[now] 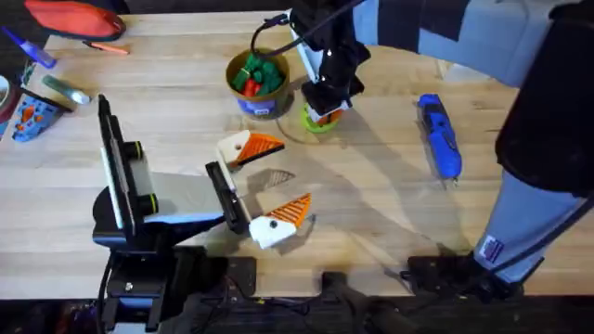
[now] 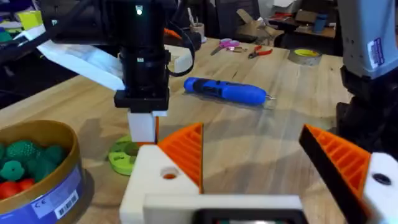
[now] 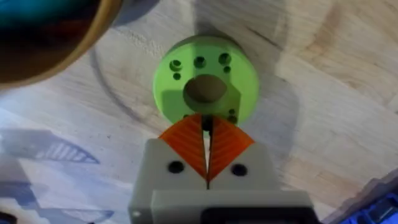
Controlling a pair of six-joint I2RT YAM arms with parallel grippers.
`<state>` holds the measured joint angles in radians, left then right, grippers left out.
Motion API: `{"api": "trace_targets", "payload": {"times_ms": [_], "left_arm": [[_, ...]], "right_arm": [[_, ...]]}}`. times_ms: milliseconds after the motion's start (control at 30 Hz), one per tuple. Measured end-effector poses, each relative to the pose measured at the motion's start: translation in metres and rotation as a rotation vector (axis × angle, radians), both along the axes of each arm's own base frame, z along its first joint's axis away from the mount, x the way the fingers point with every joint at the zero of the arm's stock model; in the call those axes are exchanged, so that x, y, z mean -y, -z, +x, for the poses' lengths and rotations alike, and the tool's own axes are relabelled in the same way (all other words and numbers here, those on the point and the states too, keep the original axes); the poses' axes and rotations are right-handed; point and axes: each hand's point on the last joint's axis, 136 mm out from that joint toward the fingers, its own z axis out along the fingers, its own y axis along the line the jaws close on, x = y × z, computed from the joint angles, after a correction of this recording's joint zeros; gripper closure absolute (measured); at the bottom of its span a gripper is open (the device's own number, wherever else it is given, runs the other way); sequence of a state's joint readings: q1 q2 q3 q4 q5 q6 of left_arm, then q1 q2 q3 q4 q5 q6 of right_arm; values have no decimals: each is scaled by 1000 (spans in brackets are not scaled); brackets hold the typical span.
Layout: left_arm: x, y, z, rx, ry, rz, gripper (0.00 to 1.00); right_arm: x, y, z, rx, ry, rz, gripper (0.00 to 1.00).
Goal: Pick up the gripper from the table and insert it into the empty holder that is missing its gripper. Then pick up a screw, insert it into the mounting hole, and use the screwdriver to tighten it. Finally, clean up the table by picking up the vegetable and placing it into the bucket.
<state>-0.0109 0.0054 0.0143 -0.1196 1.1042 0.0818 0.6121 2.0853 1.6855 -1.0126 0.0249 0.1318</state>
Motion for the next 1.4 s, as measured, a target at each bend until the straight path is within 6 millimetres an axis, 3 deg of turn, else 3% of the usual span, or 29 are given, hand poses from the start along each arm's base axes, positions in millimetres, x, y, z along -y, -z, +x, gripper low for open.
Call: {"api": "trace_targets", "payload": {"times_ms": [1133, 1400], "left_arm": [[0, 0, 0, 0, 0, 0, 14], [0, 0, 0, 0, 0, 0, 14]], "right_arm": [[2, -1, 3, 23, 0, -25, 996], [2, -20, 3, 61, 1, 2, 996]]}}
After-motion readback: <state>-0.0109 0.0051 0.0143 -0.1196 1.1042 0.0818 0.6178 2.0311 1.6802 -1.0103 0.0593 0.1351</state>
